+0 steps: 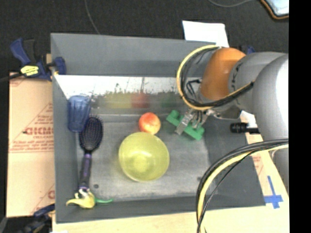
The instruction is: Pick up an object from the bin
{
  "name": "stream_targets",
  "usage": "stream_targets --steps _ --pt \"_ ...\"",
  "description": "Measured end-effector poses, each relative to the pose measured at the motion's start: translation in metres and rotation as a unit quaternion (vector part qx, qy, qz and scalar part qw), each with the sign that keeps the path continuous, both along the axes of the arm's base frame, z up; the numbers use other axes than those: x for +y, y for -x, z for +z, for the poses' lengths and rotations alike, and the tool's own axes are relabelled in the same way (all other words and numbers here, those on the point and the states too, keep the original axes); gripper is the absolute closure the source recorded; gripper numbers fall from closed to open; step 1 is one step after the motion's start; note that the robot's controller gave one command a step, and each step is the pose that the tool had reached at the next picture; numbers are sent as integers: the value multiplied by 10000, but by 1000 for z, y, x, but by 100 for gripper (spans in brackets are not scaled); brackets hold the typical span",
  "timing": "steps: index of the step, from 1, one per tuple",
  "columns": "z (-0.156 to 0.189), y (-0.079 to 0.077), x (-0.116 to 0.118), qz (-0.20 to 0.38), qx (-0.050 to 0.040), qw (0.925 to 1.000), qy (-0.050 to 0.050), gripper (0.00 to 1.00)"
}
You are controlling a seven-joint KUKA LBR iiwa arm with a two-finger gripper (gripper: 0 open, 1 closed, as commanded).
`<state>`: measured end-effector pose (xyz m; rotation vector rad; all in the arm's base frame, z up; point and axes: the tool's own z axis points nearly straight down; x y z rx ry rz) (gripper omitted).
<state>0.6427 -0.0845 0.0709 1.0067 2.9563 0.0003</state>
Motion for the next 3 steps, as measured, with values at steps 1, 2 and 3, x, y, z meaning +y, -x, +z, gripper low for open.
stream_targets --steps 1,2,3 --pt "0 0 -1 5 -2 10000 4 100" --pt "20 1 -1 11 4 10000 5 100" --pt "40 0 -1 17 -17 10000 8 100"
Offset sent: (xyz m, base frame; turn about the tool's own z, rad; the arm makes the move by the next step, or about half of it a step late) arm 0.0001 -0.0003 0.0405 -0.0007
